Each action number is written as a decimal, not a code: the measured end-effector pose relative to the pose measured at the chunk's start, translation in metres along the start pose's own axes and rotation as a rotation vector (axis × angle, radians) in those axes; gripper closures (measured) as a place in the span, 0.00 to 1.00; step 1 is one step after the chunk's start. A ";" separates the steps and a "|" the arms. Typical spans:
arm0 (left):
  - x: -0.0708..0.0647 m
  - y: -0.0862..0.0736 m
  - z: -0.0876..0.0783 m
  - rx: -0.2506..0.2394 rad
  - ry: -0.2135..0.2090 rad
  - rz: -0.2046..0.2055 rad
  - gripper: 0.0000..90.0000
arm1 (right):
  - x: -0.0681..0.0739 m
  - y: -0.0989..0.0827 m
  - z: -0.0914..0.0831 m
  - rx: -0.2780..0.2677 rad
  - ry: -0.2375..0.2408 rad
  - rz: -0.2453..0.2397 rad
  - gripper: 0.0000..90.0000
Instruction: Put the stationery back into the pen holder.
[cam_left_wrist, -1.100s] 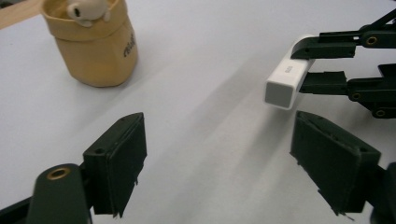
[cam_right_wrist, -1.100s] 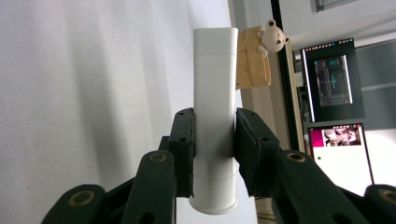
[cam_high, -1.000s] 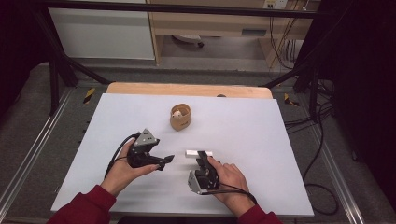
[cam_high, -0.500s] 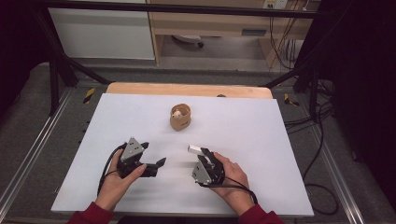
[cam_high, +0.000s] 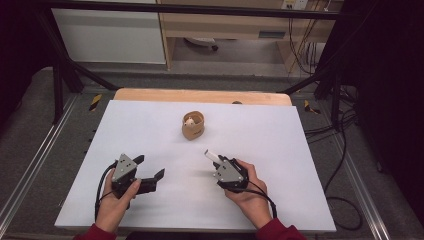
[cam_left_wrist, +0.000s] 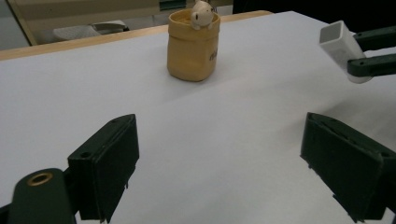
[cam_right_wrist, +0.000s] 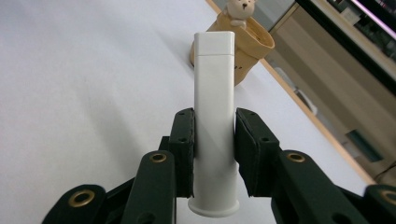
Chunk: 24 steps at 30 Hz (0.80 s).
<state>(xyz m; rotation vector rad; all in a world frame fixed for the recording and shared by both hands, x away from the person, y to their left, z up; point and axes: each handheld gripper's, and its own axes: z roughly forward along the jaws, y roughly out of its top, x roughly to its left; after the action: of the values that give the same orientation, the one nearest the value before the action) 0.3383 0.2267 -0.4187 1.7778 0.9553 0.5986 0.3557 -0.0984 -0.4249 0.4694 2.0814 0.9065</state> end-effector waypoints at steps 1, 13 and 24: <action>0.000 -0.001 -0.001 -0.001 0.001 -0.002 0.13 | -0.002 -0.001 0.000 -0.006 0.007 0.020 0.77; 0.003 -0.001 -0.007 -0.047 0.033 0.002 0.06 | -0.022 -0.005 -0.006 -0.113 0.088 0.279 0.77; 0.008 -0.003 -0.008 -0.052 0.037 -0.035 0.06 | -0.046 0.009 0.014 -0.172 0.161 0.495 0.77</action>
<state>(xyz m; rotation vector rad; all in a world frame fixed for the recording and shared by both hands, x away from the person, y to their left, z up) 0.3358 0.2381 -0.4187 1.7057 0.9851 0.6304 0.3947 -0.1134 -0.4005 0.8642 2.0397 1.4373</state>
